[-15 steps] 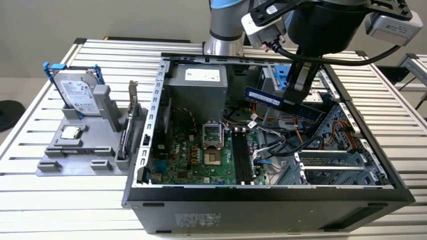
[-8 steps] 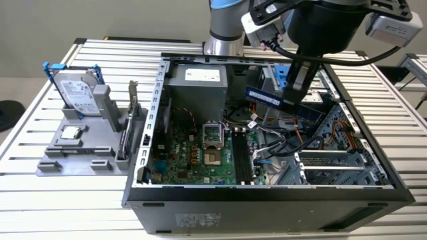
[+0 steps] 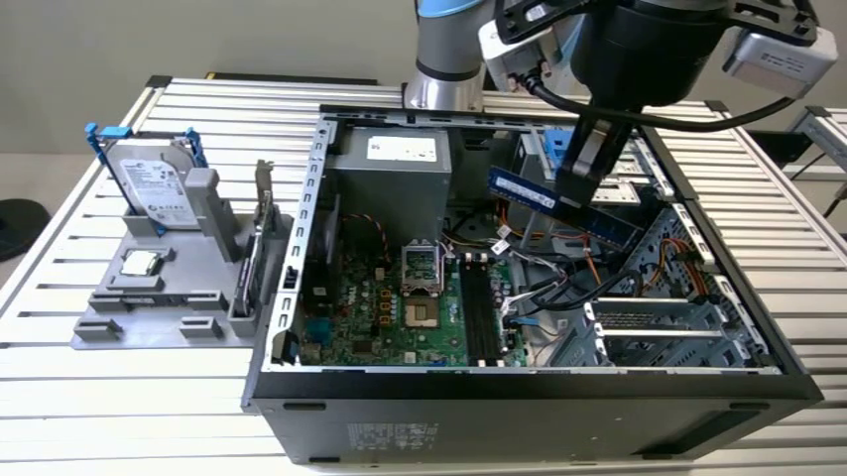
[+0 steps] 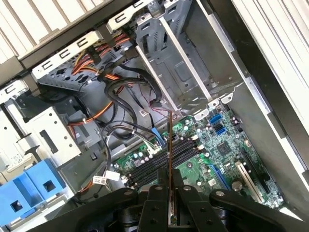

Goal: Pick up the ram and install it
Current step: 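Insert the ram into the slot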

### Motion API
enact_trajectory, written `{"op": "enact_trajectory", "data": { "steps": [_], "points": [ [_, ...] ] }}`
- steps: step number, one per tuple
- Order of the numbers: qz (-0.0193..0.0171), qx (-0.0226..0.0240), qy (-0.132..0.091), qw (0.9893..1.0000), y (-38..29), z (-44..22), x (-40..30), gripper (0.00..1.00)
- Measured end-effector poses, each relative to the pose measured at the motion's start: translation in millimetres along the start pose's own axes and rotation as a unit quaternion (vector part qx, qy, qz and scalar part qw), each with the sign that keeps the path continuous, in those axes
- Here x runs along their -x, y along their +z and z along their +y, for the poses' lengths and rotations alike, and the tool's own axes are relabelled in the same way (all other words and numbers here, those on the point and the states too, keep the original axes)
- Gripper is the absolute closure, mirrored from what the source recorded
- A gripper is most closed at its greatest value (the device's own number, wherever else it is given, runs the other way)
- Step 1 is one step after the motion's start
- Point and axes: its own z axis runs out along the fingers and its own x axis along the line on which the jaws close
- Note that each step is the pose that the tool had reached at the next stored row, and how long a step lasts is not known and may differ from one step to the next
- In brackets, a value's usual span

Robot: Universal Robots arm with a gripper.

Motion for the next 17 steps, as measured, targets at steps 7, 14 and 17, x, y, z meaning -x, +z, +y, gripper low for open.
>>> {"op": "enact_trajectory", "data": {
  "steps": [7,14,17],
  "points": [
    [-0.0007,-0.0006,0.033,0.9994,0.0,0.0,0.0,1.00],
    [-0.0014,-0.0012,0.067,0.9978,0.1,0.0,0.0,1.00],
    [-0.0018,-0.0014,0.081,0.9967,0.0,0.0,0.0,1.00]
  ]
}}
